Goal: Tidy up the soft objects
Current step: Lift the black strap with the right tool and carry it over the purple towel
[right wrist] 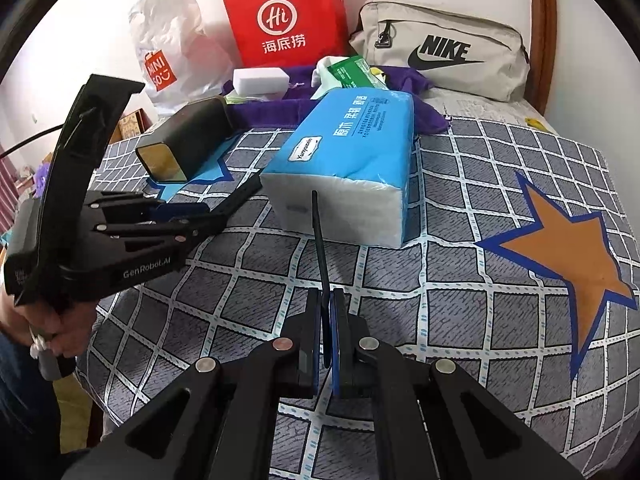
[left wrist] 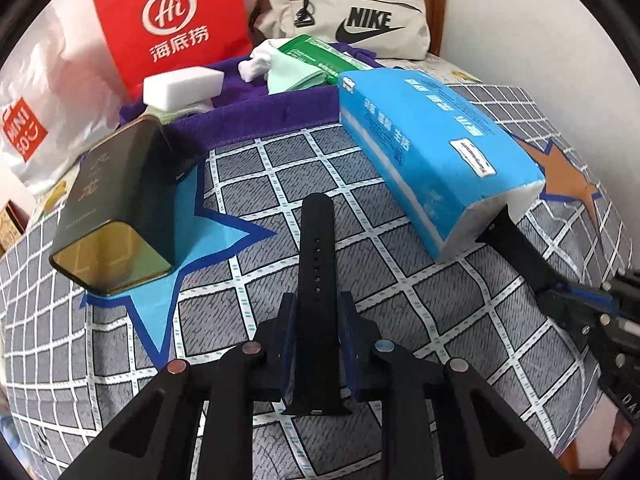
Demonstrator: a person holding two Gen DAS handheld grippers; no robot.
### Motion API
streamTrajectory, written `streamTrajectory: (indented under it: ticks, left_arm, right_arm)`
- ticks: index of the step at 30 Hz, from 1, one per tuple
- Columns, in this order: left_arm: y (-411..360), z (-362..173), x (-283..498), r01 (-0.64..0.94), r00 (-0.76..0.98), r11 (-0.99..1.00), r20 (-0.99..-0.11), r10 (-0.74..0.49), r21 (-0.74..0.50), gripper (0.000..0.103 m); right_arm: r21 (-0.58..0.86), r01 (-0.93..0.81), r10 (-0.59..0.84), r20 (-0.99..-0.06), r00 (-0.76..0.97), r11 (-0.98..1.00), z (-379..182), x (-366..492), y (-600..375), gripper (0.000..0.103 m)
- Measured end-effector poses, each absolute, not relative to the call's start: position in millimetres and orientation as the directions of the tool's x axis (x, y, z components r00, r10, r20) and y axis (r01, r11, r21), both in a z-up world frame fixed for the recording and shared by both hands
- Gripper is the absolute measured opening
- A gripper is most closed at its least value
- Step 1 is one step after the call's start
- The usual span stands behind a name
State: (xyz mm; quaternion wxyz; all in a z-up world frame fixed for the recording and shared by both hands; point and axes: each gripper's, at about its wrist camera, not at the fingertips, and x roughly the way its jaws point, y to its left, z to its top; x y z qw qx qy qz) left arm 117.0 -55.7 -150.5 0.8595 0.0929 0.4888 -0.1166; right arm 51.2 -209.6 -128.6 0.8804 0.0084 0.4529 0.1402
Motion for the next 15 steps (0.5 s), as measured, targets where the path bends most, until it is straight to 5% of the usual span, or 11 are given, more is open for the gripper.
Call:
streamTrajectory:
  ticks: [15]
  left_arm:
    - [-44, -150, 115, 0.241, 0.503, 0.970, -0.850, -0.158, -0.038, 0.021]
  right_arm:
    - [0.150, -0.243, 0.259, -0.816, 0.517, 0.958, -145, 57, -202, 0.005]
